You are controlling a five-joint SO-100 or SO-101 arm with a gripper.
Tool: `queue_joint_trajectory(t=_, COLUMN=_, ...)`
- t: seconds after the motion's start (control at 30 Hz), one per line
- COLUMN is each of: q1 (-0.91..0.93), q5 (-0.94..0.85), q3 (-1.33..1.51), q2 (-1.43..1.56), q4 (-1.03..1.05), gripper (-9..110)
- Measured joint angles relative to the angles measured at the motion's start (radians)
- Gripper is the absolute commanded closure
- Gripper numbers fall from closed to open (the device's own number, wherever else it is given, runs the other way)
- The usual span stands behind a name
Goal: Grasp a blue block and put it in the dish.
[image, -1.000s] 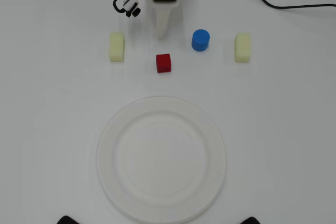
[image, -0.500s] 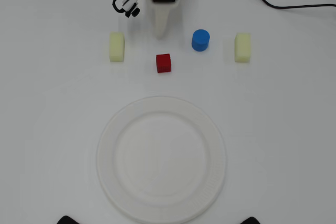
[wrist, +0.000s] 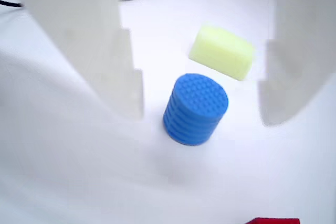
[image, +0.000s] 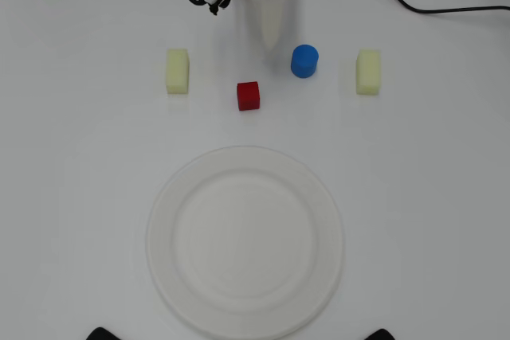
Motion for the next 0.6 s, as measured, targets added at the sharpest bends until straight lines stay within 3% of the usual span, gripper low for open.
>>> queue_joint_trajectory(t=0.33, q1=-0.282, q5=0.097, q3=-0.121, q2=-0.282, q4=-0.067, gripper=73)
queue_joint_trajectory(t=0.6, q1=-0.302, q5=0.098, q3=-0.008, q2=-0.382, q4=-0.235, gripper=75)
